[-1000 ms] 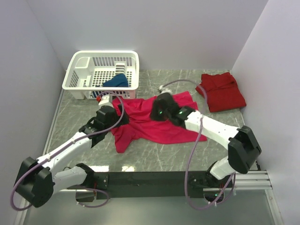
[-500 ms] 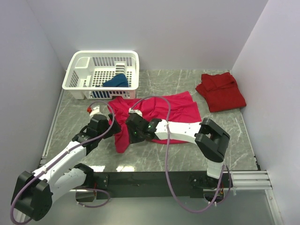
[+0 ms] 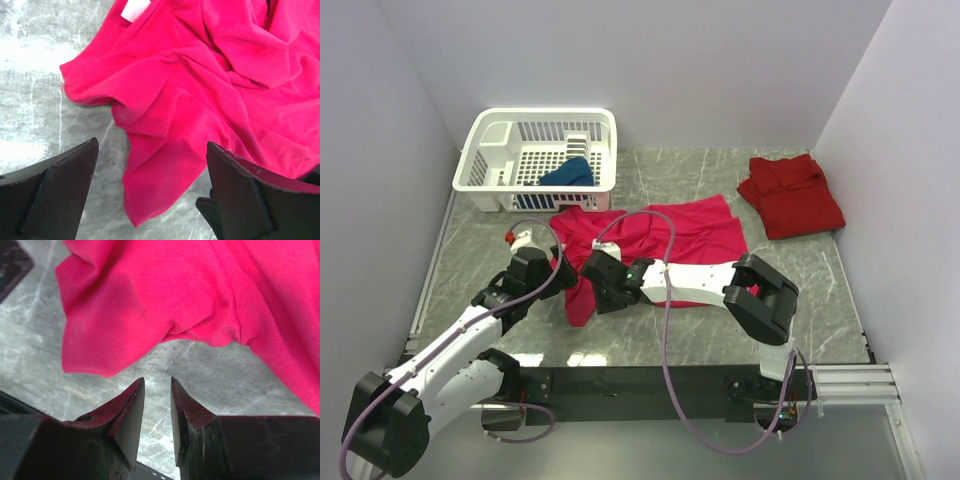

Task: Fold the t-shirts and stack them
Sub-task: Flatten the tshirt out

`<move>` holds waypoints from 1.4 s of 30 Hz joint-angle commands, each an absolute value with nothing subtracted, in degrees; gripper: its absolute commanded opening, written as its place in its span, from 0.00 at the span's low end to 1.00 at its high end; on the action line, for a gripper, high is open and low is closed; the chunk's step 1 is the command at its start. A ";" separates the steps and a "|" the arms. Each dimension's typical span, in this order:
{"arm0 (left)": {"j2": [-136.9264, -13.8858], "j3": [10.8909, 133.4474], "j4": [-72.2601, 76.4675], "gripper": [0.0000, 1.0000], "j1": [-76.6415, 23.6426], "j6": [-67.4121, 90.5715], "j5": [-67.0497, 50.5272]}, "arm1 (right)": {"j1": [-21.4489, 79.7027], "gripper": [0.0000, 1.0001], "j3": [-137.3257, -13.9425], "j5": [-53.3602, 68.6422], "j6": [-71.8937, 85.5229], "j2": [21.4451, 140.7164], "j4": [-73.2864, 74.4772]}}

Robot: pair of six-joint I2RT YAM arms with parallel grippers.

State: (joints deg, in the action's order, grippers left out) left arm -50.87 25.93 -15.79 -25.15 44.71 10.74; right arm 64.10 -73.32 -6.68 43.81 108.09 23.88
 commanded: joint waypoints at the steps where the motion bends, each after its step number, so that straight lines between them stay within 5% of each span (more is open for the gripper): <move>1: -50.80 25.93 -14.94 0.95 -24.96 44.91 9.58 | 64.60 0.35 -75.67 -8.96 44.47 109.68 24.70; 29: -51.59 25.58 -14.50 0.95 -24.96 44.56 9.05 | 64.60 0.45 -77.52 -13.35 45.00 116.28 15.56; 33: -51.68 25.66 -14.50 0.95 -24.96 44.47 9.05 | 64.51 0.37 -76.90 -15.29 44.83 115.75 15.29; 39: -51.94 25.58 -14.33 0.95 -24.96 44.39 8.96 | 64.60 0.07 -75.06 -16.79 43.60 114.61 14.41; 42: -51.94 25.58 -14.33 0.95 -24.96 44.38 8.96 | 64.60 0.00 -74.97 -16.35 42.98 114.26 14.50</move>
